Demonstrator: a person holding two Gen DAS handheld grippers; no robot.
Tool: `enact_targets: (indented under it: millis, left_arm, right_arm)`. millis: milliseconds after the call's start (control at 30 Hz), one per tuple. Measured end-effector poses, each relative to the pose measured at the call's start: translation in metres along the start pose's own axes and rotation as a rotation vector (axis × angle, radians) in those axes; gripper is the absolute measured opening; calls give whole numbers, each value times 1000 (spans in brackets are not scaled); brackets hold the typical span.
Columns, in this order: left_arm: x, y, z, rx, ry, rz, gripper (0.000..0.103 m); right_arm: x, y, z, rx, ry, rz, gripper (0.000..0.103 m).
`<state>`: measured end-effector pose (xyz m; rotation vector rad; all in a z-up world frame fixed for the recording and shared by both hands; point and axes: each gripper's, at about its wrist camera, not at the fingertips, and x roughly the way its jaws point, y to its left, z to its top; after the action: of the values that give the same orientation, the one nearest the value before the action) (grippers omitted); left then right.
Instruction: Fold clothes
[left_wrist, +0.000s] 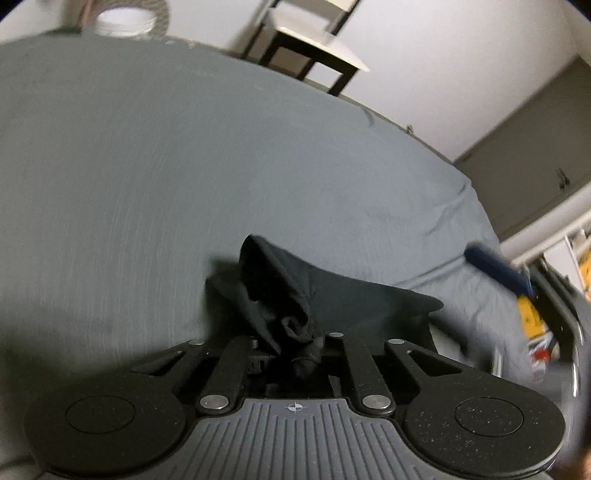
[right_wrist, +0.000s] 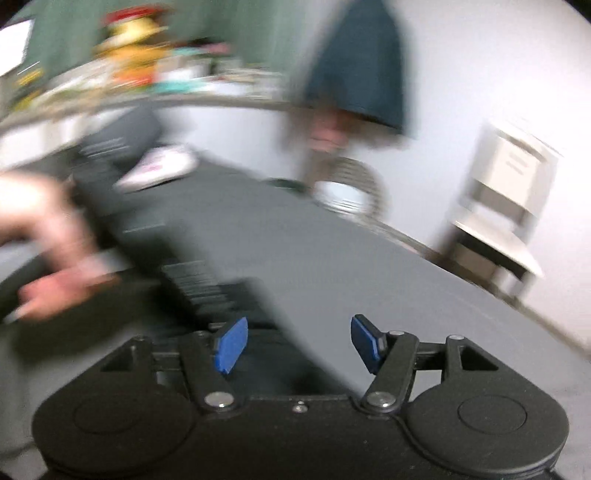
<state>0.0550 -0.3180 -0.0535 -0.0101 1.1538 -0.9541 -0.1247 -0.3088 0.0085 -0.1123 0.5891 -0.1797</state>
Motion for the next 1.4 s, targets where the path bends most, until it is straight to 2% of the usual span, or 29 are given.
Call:
enact_targets:
  millis: [67, 133, 233, 367, 433, 500, 533, 633, 700, 833, 1067, 1300, 1333, 1400]
  left_arm:
    - [-1, -4, 11, 23, 2, -3, 10]
    - [-3, -8, 23, 38, 10, -14, 10]
    - [-11, -15, 36, 53, 27, -23, 10]
    - [-21, -19, 48, 69, 49, 7, 10]
    - [-28, -15, 55, 93, 61, 56, 10]
    - [-40, -4, 48, 109, 72, 98, 10]
    - [-42, 0, 49, 108, 75, 113, 10]
    - [-46, 19, 47, 76, 84, 137, 10]
    - [-49, 28, 43, 60, 90, 145, 10]
    - [-48, 39, 37, 47, 91, 138, 10]
    - [-44, 44, 33, 53, 89, 88, 10]
    - [-39, 48, 36, 61, 95, 95, 10]
    - [-40, 48, 37, 61, 94, 98, 10]
    - [-40, 49, 36, 65, 96, 102, 10]
  right_arm:
    - [10, -31, -3, 143, 28, -55, 64]
    - [17, -56, -11, 282, 61, -41, 64]
    - [28, -94, -22, 547, 97, 107, 64]
    - [39, -141, -40, 913, 94, 321, 67]
    - [48, -155, -59, 1111, 134, 419, 69]
    - [53, -152, -78, 1214, 201, 501, 70]
    - [55, -149, -80, 1219, 222, 518, 71]
    - [59, -136, -76, 1130, 272, 504, 79]
    - [63, -127, -75, 1079, 309, 497, 80]
    - [73, -112, -84, 1088, 400, 525, 79]
    - [74, -103, -83, 1110, 348, 498, 79]
    - [81, -99, -75, 1127, 298, 477, 79]
    - [81, -99, -76, 1124, 295, 476, 78]
    - [81, -101, -77, 1135, 299, 471, 67]
